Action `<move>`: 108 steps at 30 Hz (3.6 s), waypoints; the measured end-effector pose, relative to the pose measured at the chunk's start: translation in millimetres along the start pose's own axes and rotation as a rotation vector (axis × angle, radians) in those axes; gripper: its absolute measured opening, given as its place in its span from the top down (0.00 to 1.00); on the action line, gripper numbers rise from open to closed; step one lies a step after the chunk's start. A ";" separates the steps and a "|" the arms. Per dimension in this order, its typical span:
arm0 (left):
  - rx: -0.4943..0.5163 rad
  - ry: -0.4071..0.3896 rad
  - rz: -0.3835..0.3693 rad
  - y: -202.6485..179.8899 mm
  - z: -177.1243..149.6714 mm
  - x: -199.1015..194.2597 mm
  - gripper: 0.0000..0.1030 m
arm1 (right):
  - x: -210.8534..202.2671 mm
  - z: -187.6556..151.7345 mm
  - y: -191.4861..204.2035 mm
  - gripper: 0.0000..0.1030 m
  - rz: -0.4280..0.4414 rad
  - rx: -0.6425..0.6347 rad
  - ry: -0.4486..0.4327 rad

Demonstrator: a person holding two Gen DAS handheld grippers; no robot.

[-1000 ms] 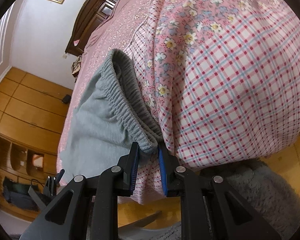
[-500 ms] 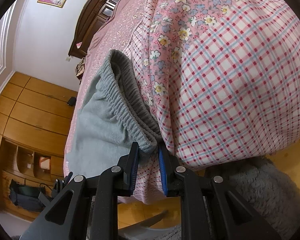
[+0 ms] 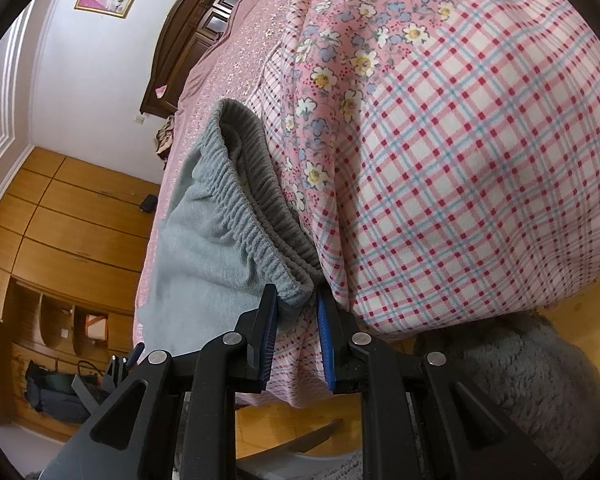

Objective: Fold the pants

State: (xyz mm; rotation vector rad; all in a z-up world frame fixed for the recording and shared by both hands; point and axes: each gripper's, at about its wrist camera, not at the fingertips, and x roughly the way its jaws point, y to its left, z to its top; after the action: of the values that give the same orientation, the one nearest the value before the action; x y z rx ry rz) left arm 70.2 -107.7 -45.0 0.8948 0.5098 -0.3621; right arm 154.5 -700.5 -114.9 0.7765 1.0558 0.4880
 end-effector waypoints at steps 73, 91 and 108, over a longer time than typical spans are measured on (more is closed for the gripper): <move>0.200 0.066 0.035 -43.8 -23.8 11.7 0.83 | 7.0 -6.1 -7.3 0.72 0.034 0.009 -0.001; -0.590 0.141 -0.050 145.0 -122.0 -41.0 0.24 | 35.2 -64.9 237.4 0.18 -0.663 -0.742 -0.129; -1.119 0.179 -0.136 208.9 -224.2 -41.9 0.23 | 327.6 -269.6 444.3 0.55 -0.159 -1.105 -0.197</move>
State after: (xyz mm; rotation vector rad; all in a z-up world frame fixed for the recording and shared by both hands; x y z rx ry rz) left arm 80.2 198.7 -3.7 -0.1965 0.8134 -0.0731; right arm 52.1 -99.6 -39.4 -0.2379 0.5141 0.7314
